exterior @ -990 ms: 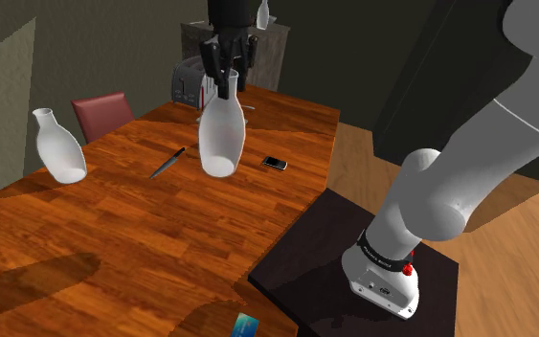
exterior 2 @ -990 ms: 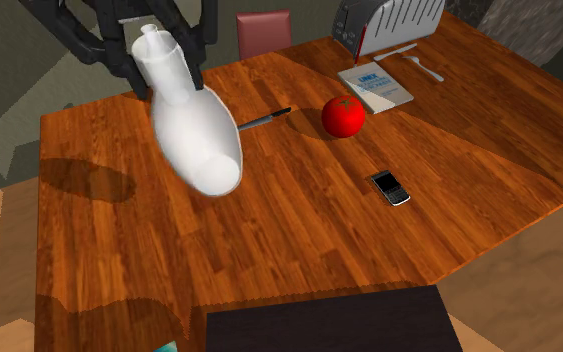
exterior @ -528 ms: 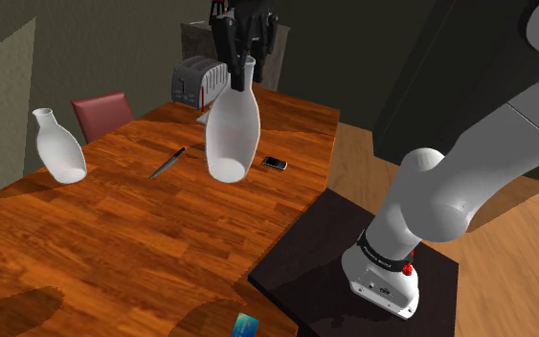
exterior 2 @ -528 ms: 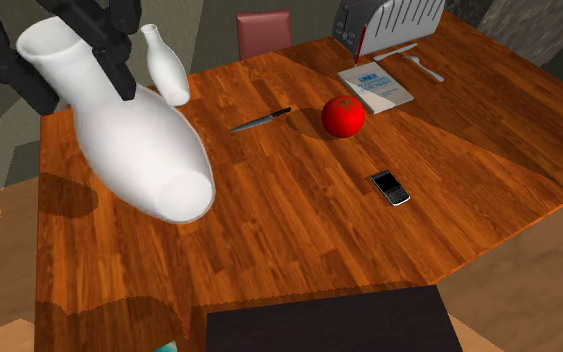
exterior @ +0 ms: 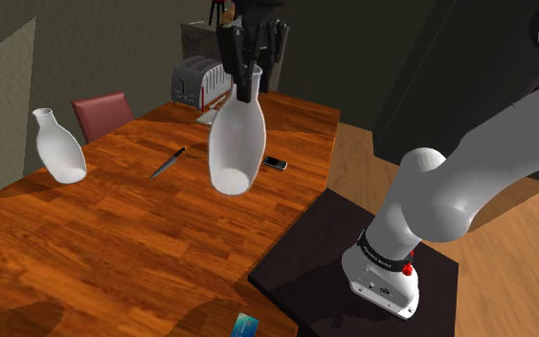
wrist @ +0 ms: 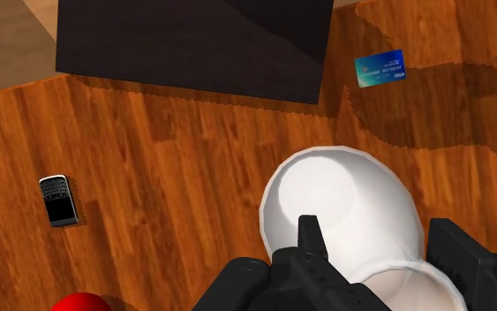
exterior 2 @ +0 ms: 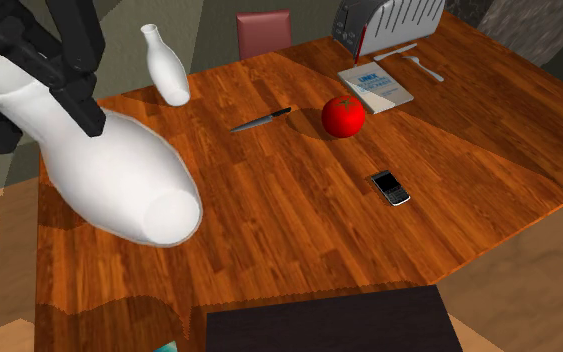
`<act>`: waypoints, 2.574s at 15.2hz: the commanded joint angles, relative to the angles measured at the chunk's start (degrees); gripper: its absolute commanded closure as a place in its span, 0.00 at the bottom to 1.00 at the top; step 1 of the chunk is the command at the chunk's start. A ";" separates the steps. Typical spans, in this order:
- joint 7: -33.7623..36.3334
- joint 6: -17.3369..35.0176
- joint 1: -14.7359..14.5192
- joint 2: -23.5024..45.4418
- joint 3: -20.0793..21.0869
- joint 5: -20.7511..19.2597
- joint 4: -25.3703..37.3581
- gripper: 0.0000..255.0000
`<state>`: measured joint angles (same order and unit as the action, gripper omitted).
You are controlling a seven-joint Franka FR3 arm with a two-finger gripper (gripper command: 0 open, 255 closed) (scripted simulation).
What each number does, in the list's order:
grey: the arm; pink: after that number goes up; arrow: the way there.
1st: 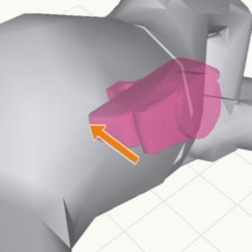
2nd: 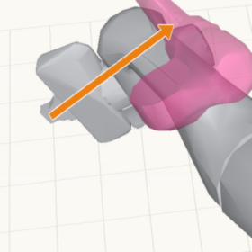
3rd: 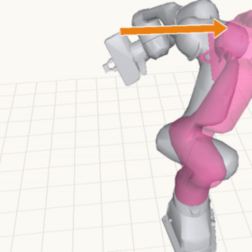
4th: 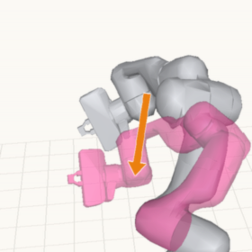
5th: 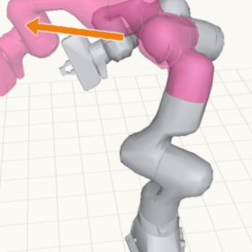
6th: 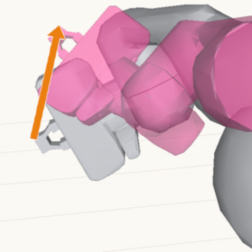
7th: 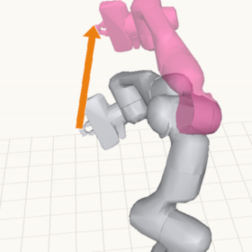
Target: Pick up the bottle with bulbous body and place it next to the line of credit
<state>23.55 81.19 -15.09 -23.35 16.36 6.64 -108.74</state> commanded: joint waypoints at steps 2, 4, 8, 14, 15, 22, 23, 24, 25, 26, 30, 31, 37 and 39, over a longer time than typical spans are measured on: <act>-0.20 2.40 -0.10 -0.74 0.05 0.18 -3.08 1.00; -0.31 3.91 -0.17 -1.15 0.10 0.30 -5.00 1.00; -0.49 6.93 -0.31 -1.83 0.26 0.53 -8.68 1.00; -0.69 11.46 -0.51 -2.48 0.57 0.87 -13.84 1.00; -0.72 12.22 -0.54 -2.54 0.63 0.92 -14.66 1.00; -0.87 17.58 -0.74 -2.62 1.11 1.28 -20.09 1.00; -0.88 18.35 -0.77 -2.58 1.19 1.33 -20.83 1.00; -0.89 19.13 -0.79 -2.52 1.27 1.38 -21.55 1.00; -0.90 19.91 -0.82 -2.45 1.36 1.43 -22.26 1.00; -0.91 20.69 -0.84 -2.37 1.44 1.47 -22.96 1.00; -0.92 23.86 -0.93 -1.90 1.80 1.64 -25.66 1.00; -0.92 24.66 -0.94 -1.75 1.89 1.68 -26.31 1.00; -0.86 29.54 -1.02 -0.51 2.50 1.86 -29.98 1.00; -0.82 31.21 -1.03 0.02 2.72 1.90 -31.11 1.00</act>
<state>22.73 111.63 -16.10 -23.51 19.00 8.51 -139.31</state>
